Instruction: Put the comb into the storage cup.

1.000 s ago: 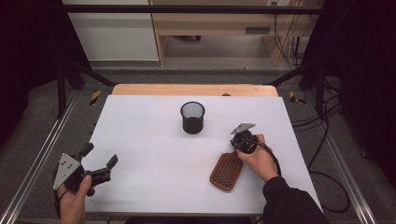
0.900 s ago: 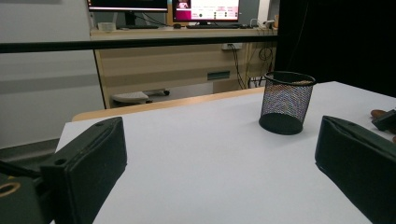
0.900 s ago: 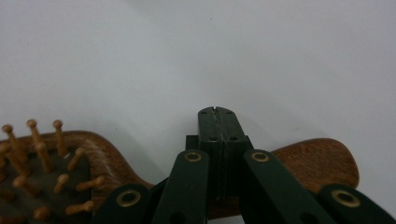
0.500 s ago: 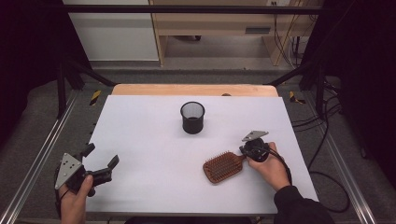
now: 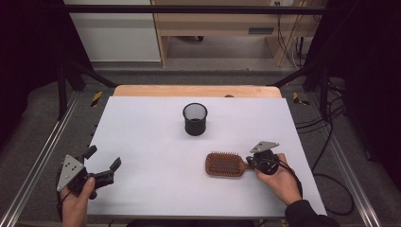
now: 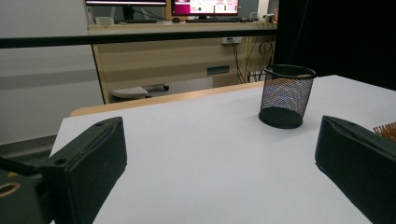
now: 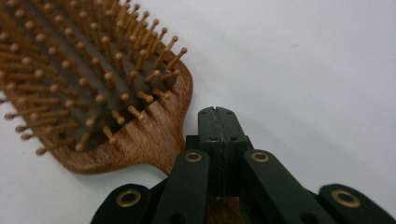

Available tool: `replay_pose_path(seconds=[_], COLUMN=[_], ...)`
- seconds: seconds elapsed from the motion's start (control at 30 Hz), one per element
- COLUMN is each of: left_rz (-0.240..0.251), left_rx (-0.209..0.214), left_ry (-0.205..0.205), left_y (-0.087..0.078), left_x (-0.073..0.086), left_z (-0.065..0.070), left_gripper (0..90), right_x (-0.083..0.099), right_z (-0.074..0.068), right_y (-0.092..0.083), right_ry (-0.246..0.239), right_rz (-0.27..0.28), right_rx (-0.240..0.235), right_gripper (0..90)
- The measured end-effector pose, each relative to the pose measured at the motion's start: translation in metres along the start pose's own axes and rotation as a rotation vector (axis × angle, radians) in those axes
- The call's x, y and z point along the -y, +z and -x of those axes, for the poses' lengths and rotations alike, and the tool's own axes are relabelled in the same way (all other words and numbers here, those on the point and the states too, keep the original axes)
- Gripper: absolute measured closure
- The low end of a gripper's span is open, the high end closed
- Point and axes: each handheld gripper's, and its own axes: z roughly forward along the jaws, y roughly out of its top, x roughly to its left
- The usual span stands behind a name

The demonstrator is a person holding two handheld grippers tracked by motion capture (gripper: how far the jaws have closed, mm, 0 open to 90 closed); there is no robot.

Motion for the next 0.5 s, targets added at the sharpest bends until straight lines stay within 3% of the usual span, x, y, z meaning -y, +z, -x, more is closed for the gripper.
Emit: replay_pose_path(seconds=[0.5], left_rz=[-0.010], left_rx=[-0.002], left_ry=[0.005], left_y=[0.000], left_x=[0.000], left_z=[0.000], left_gripper=[2.4], right_x=[0.017], right_z=[-0.017], right_y=[-0.014], right_ry=[0.018], right_rz=[-0.001], right_rx=[-0.036], right_gripper=[90.0])
